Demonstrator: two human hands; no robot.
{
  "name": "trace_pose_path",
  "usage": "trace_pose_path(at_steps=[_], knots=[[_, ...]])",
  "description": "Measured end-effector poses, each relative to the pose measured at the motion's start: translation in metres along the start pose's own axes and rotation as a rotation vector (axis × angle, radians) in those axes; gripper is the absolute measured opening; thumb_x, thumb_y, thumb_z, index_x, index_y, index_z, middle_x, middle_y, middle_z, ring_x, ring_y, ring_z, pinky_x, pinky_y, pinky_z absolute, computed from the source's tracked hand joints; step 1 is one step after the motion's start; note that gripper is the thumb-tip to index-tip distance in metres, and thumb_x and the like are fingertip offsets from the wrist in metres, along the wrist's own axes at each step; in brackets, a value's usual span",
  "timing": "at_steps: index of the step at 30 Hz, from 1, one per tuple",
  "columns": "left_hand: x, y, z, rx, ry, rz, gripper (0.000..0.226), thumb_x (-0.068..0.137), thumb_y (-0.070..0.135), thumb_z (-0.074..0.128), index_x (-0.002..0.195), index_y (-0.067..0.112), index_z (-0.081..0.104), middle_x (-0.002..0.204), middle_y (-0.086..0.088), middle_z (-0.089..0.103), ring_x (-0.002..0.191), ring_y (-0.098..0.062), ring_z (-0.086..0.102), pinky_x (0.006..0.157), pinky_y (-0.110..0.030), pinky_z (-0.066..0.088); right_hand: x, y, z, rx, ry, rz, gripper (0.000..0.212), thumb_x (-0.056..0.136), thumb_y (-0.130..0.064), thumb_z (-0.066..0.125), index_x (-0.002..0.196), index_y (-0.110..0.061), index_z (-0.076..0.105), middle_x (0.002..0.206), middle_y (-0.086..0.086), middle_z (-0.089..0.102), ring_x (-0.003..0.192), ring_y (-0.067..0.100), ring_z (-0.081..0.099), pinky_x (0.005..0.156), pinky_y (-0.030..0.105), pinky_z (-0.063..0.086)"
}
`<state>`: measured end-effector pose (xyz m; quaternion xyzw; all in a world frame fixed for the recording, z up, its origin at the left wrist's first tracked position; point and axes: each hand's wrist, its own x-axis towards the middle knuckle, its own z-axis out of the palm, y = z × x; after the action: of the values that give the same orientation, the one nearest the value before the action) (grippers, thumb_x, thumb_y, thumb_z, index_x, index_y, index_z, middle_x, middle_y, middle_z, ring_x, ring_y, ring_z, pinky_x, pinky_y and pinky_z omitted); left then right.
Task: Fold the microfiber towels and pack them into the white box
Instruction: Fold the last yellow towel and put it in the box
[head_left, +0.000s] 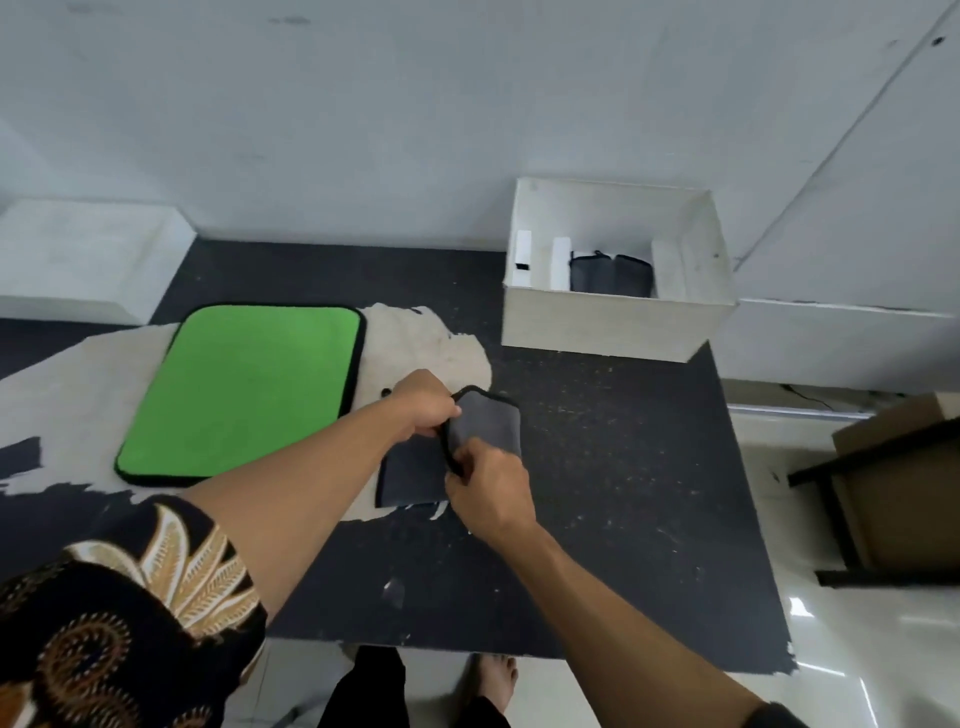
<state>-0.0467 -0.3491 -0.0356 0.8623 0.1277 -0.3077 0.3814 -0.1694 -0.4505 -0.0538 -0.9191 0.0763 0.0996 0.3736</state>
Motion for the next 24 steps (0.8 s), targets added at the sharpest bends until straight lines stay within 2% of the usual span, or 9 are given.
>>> trace_pose_path(at_steps=[3,6,9,11,13,19,24], knots=[[0.004,-0.023,-0.021,0.016,-0.015,-0.004,0.012,0.089,0.009,0.070,0.097,0.001,0.068,0.096,-0.011,0.064,0.096,-0.027,0.062,0.068,-0.033,0.057,0.005,-0.017,0.022,-0.018,-0.055,-0.019,0.026,0.089,-0.023,0.063,0.113,-0.016,0.066,0.103,0.004,0.072,0.098,0.023,0.065,0.078,0.030,0.052],[0.008,-0.042,-0.033,0.027,-0.023,-0.009,0.005,0.090,0.009,0.067,0.088,0.004,0.067,0.085,-0.006,0.062,0.084,-0.021,0.060,0.061,-0.027,0.053,0.007,-0.027,0.041,-0.037,-0.104,-0.030,0.027,0.089,-0.022,0.062,0.116,-0.016,0.066,0.107,0.005,0.071,0.102,0.025,0.063,0.084,0.036,0.053],[0.011,-0.054,-0.038,0.064,-0.020,-0.006,0.019,0.089,0.006,0.067,0.071,0.006,0.061,0.073,-0.006,0.058,0.074,-0.021,0.060,0.059,-0.031,0.055,0.007,-0.030,0.056,-0.076,-0.137,-0.058,0.027,0.090,-0.020,0.062,0.117,-0.015,0.065,0.109,0.006,0.070,0.103,0.025,0.063,0.085,0.035,0.052],[0.012,-0.059,-0.039,0.123,-0.016,0.018,0.010,0.088,0.007,0.067,0.087,-0.003,0.068,0.085,-0.015,0.066,0.085,-0.029,0.066,0.072,-0.040,0.059,0.007,-0.030,0.062,-0.098,-0.150,-0.077,0.026,0.090,-0.020,0.062,0.116,-0.015,0.065,0.109,0.006,0.070,0.102,0.025,0.063,0.084,0.034,0.051],[0.014,-0.062,-0.039,0.170,-0.013,0.025,0.023,0.088,0.008,0.066,0.104,-0.008,0.068,0.103,-0.022,0.068,0.096,-0.033,0.067,0.083,-0.045,0.058,0.008,-0.031,0.066,-0.110,-0.164,-0.084,0.026,0.090,-0.019,0.062,0.116,-0.014,0.065,0.110,0.007,0.069,0.102,0.025,0.062,0.085,0.035,0.050],[0.021,-0.068,-0.040,0.286,-0.008,0.081,0.026,0.088,0.009,0.065,0.110,-0.005,0.066,0.119,-0.019,0.065,0.106,-0.034,0.063,0.088,-0.044,0.056,0.008,-0.034,0.074,-0.113,-0.210,-0.081,0.029,0.091,-0.017,0.059,0.119,-0.016,0.066,0.113,0.006,0.068,0.102,0.024,0.064,0.087,0.034,0.052],[0.023,-0.071,-0.040,0.369,0.018,0.118,0.024,0.087,0.016,0.067,0.103,-0.002,0.070,0.109,-0.013,0.069,0.103,-0.029,0.063,0.088,-0.037,0.053,0.009,-0.032,0.069,-0.180,-0.330,-0.140,0.043,0.091,-0.009,0.049,0.131,-0.018,0.061,0.123,0.007,0.066,0.110,0.027,0.062,0.093,0.038,0.052]])
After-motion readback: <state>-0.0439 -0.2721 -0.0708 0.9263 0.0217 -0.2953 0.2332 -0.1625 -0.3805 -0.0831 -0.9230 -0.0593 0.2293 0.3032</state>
